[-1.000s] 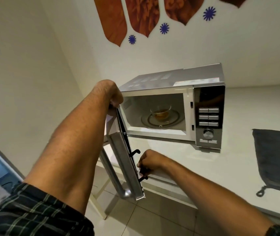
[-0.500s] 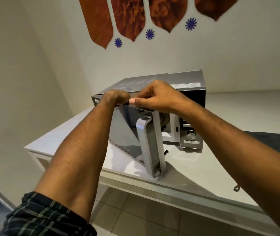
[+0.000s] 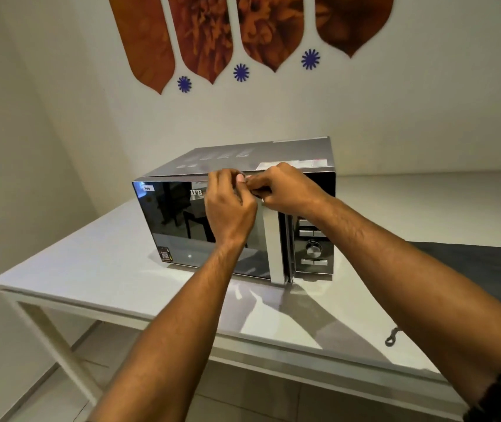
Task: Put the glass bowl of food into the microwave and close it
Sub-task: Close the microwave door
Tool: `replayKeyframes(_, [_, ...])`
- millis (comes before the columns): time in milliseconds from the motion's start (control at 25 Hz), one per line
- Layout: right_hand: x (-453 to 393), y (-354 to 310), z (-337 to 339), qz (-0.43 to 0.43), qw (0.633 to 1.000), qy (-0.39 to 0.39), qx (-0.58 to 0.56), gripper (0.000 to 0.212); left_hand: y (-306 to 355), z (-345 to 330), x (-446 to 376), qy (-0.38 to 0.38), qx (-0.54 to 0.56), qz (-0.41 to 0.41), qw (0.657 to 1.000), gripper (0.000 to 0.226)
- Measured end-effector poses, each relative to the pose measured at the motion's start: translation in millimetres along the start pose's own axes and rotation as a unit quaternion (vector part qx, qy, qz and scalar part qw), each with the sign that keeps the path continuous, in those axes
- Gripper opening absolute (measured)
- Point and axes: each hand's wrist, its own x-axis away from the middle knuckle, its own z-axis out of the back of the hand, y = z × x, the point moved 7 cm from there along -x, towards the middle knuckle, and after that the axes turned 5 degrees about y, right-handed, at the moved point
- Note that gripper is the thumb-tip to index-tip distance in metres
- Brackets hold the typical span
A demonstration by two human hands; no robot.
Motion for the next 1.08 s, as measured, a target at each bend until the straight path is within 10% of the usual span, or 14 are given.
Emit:
replayKeyframes(200, [7.9,22.2,32.3,-0.018,0.992,0.105,0.068,0.040,-15.8,-23.7,28.5,-0.006,0.070,0.172,0.983,0.029])
replayKeyframes(560, [18.4,72.0,37.3,-0.137,0.976,0.038,0.165,0.063,-11.3,-71.2,64.9,-0.074,0.199,0.302,0.929,0.060])
replayKeyframes(1080, [17.9,69.3,32.2,-0.182,0.958,0.087,0.203,0.050,-12.8,-86.5,60.1,-0.044,0.198,0.285,0.937,0.063])
